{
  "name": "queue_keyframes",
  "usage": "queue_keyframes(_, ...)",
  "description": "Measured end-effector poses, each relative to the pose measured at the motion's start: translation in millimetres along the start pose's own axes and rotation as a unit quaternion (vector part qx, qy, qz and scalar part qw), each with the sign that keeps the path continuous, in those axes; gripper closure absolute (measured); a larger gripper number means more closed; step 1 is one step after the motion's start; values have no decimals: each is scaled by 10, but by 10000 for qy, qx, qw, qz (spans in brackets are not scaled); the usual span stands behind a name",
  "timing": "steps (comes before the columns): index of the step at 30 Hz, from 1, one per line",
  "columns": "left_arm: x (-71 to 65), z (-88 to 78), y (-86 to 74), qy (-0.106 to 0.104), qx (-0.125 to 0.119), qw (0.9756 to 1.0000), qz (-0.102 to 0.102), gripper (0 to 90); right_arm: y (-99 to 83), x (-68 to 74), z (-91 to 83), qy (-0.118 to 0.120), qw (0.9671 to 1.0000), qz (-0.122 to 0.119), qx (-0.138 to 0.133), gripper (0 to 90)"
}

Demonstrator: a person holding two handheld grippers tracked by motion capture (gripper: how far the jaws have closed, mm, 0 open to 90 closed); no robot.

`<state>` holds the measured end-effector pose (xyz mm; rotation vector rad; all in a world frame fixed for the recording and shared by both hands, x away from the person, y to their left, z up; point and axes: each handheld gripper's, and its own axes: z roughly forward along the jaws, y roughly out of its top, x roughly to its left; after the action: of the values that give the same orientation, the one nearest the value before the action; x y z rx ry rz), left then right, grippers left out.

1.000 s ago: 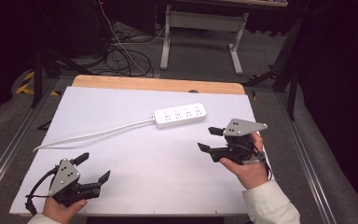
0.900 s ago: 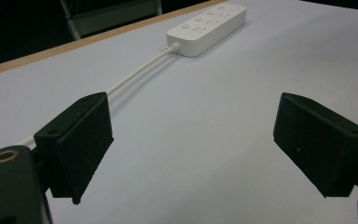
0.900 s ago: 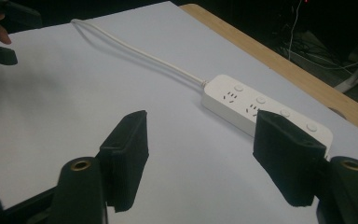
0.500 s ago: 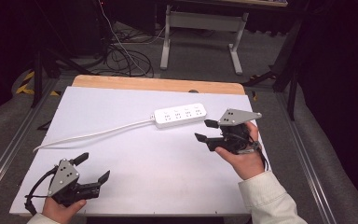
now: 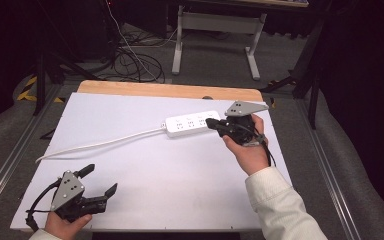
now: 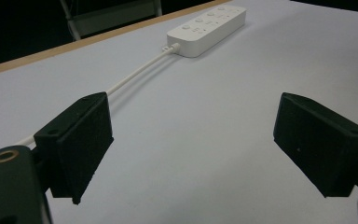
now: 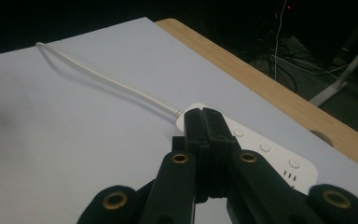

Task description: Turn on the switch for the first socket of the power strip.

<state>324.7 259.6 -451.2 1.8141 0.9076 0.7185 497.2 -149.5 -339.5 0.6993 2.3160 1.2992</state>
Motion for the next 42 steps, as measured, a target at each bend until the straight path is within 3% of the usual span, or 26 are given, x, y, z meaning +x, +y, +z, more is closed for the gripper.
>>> queue_keyframes(6, 4, -23, -6, 28, -1, 10000, 9, 124, 79, -25, 260, 10, 9999, -60, 156, 900)
queue_keyframes(12, 6, -24, -8, 5, -14, 10000, -18, 124, 132, -65, 584, 6, 9998, 39, 173, 900)
queue_keyframes(22, 12, -19, -4, -35, -20, 10000, -56, 124, 54, -149, 942, -150, 9993, 165, 312, 900)
queue_keyframes(33, 15, -16, -2, -47, -11, 10000, -76, 125, -31, -218, 1277, -193, 9988, 327, 314, 900)
queue_keyframes(36, 16, -11, -5, -53, -9, 9999, -113, 125, -67, -245, 1382, -199, 9982, 434, 354, 900)
queue_keyframes(42, 28, -9, -3, -69, -16, 9999, -107, 125, -151, -246, 1571, -192, 9977, 431, 490, 900)
